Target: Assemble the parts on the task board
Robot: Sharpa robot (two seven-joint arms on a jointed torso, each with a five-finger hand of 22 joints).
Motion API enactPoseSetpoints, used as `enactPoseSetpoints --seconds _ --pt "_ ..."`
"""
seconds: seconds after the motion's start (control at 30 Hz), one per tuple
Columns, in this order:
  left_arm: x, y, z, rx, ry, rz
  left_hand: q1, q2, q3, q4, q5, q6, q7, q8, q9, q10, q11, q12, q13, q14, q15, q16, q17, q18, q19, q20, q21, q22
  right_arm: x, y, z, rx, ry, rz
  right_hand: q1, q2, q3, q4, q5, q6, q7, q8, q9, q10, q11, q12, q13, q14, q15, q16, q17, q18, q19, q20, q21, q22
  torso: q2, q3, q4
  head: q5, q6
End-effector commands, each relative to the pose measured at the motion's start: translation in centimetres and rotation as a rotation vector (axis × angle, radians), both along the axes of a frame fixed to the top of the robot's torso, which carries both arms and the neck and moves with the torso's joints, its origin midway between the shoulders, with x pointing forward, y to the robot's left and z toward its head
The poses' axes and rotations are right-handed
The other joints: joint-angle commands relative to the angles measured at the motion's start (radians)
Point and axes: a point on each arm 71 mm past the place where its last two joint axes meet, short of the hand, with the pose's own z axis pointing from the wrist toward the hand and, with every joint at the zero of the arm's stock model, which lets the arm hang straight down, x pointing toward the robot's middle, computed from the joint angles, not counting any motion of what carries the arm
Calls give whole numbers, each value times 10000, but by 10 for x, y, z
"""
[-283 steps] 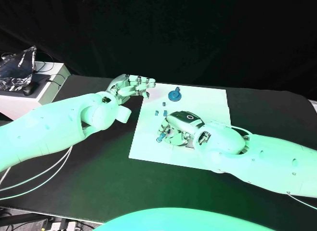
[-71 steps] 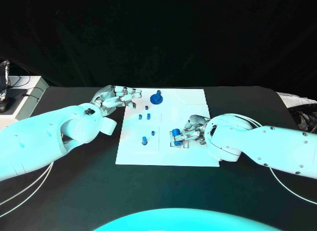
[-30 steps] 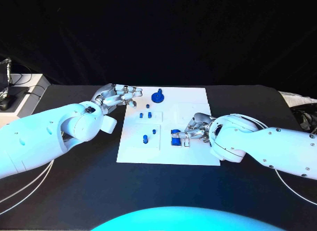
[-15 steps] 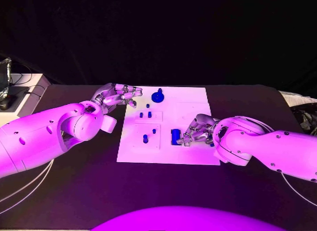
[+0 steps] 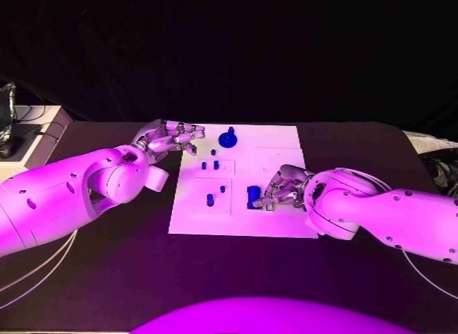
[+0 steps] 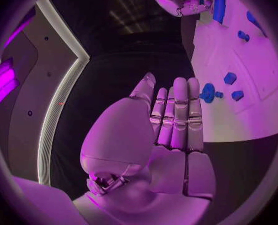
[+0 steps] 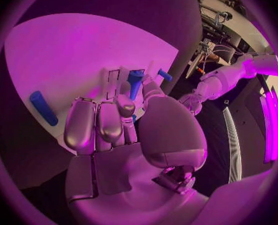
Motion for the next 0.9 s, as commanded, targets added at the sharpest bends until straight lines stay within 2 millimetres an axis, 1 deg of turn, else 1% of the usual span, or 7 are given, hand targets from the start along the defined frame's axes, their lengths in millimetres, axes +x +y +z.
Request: enactPoseSetpoints --seconds 0.03,0.17,0.47,0.67,0.77,0.83,0.9 --pt "0 -3 1 -72 -33 -185 -17 38 5 5 10 -38 -12 47 15 -69 -25 57 -8 -53 -6 60 -18 18 21 69 -59 41 2 0 -1 -285 -308 -94 -11 206 -34 -138 155 -1 -91 55 -10 56 4 45 24 32 -55 -45 -10 -104 491 -87 62 1605 4 -9 10 10 -25" --pt "0 -3 1 -71 -31 -188 -17 38 5 5 10 -38 -12 47 15 -69 -25 57 -8 -53 -6 60 -18 18 21 69 -59 41 3 3 -3 -383 -308 -67 29 384 -168 -445 231 4 -108 90 -37 82 -12 73 65 32 -68 -50 -15 -112 495 -102 64 1606 10 -3 1 30 -36" --pt "-1 -3 1 -70 -30 -188 -17 38 5 5 10 -38 -12 47 15 -69 -25 57 -8 -53 -6 60 -18 18 21 69 -59 41 3 4 -4 -545 -543 -116 102 548 3 -641 180 19 -141 108 -73 122 -34 112 108 35 -85 -55 -21 -115 495 -119 46 1601 -19 -1 -8 33 -58" --pt "0 -3 1 -70 -27 -191 -17 38 5 5 10 -38 -12 47 15 -69 -25 57 -8 -53 -6 60 -18 18 21 69 -59 41 3 2 -3 -453 -672 -179 -15 467 201 -614 231 23 -143 121 -98 127 -37 94 121 36 -87 -62 -29 -118 500 -123 50 1603 -8 3 -7 30 -26" --pt "0 -2 1 -68 -23 -190 -17 38 5 5 10 -38 -12 47 15 -69 -25 57 -8 -53 -6 60 -18 18 21 69 -59 41 2 0 -2 -272 -699 -249 -138 310 326 -367 211 13 -140 134 -101 122 -30 67 121 35 -78 -62 -29 -116 496 -119 33 1600 -5 7 -6 29 -14" --pt "0 -2 0 -65 -20 -186 -17 38 5 5 10 -38 -12 47 15 -69 -25 57 -8 -53 -6 60 -18 18 21 69 -59 41 2 -2 -2 -63 -733 -350 -514 201 266 92 180 -28 -103 114 -114 78 -7 -16 83 33 -56 -67 -34 -112 494 -107 19 1597 -6 9 -11 29 -10" --pt "0 -2 0 -63 -16 -185 -17 38 5 5 10 -38 -12 47 15 -69 -25 57 -8 -53 -6 60 -18 18 21 69 -59 41 1 -4 0 198 -773 -462 -589 245 -167 458 416 -42 -96 106 -124 79 -2 -11 84 28 -59 -66 -32 -107 495 -98 19 1597 -2 7 -11 21 3"
